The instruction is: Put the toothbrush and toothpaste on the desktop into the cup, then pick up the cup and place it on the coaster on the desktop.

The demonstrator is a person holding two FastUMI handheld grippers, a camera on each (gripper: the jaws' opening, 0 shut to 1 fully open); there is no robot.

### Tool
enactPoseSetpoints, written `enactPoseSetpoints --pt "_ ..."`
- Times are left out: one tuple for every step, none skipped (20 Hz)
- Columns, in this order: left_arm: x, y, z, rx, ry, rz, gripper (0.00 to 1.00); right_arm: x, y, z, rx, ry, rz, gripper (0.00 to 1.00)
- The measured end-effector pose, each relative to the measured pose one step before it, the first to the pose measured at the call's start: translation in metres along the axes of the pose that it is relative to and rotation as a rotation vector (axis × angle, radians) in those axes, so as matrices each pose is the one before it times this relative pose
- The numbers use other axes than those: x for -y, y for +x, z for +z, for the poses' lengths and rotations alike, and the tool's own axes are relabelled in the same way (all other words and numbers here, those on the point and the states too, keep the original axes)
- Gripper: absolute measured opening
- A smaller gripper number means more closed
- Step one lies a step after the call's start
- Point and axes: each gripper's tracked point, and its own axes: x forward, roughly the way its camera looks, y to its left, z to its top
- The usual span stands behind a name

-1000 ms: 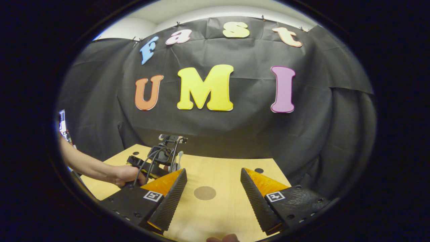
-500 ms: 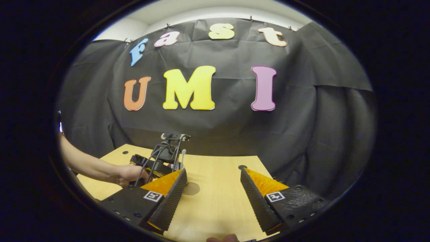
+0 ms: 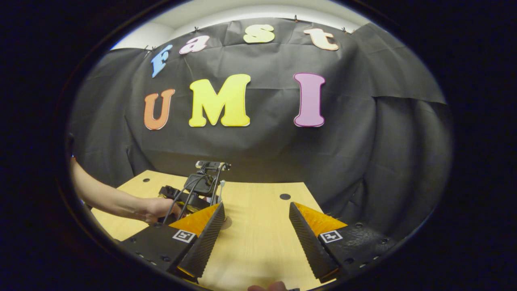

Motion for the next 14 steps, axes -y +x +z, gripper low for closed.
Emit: enactPoseSetpoints --pt "-0.00588 0.00554 -0.00294 -0.01776 -0.00527 0.00322 0.23 0.00155 0.00053 -0.00058 -0.00228 0.00292 -0.00054 0.97" --pt "-0.00528 0.00088 0.00054 0.01108 0.01479 0.00194 0.25 0.00134 0.00083 -0.00042 -0.00316 0.00319 -0.00136 0.98" --pt "-0.00188 0.00473 -0.00438 -0.00081 0.00339 -0.01035 0.26 0.00071 0.00074 0.00003 -0.00145 0.00343 -0.00061 0.98" --pt "-0.00375 0.00054 -0.00341 -0.00161 0.00367 0.00719 0.32 0.00039 0.00084 -0.00174 -0.00165 0.00413 0.00011 0.98" --pt "0.00067 -0.00192 -0.00060 0.00106 0.00351 -0.00291 0.35 -0.00007 0.00009 0.00036 -0.00129 0.00326 0.00193 0.98" --pt "0.00244 -0.00361 0.00069 -0.00076 0.00112 0.00007 0.46 -0.00067 0.00091 -0.00053 -0.00042 0.00139 0.00124 0.98" --pt "-0.00087 -0.00225 -0.00167 0.00093 -0.00173 -0.00208 0.52 -0.00092 0.00043 0.00049 0.00082 0.00138 0.00308 0.95" --pt "-0.00104 -0.00245 -0.00248 -0.00048 -0.00234 -0.00304 0.63 -0.00197 -0.00014 -0.00069 0.00071 -0.00017 0.00327 0.98" --pt "0.00337 -0.00449 -0.00355 -0.00389 -0.00406 -0.00431 0.66 -0.00269 -0.00063 0.00041 -0.00046 -0.00080 0.00532 0.98" --pt "-0.00176 -0.00414 -0.00176 -0.00378 -0.00061 -0.00052 0.78 -0.00221 0.00003 -0.00043 0.00139 -0.00137 0.00512 0.95" --pt "0.00002 -0.00228 -0.00272 -0.00127 0.00058 0.00032 0.67 -0.00267 -0.00042 0.00085 0.00196 -0.00102 0.00593 0.95" --pt "-0.00220 -0.00153 -0.00417 -0.00274 0.00128 -0.00086 0.68 -0.00298 -0.00049 -0.00034 0.00169 -0.00152 0.00558 0.95" --pt "-0.00134 -0.00267 -0.00660 -0.00694 0.00276 0.00157 0.67 -0.00275 0.00014 0.00027 0.00205 -0.00091 0.00490 0.95" --pt "-0.00098 -0.00177 -0.00719 -0.01112 0.00224 0.00104 0.67 -0.00339 -0.00054 -0.00061 0.00034 -0.00008 0.00557 0.96"
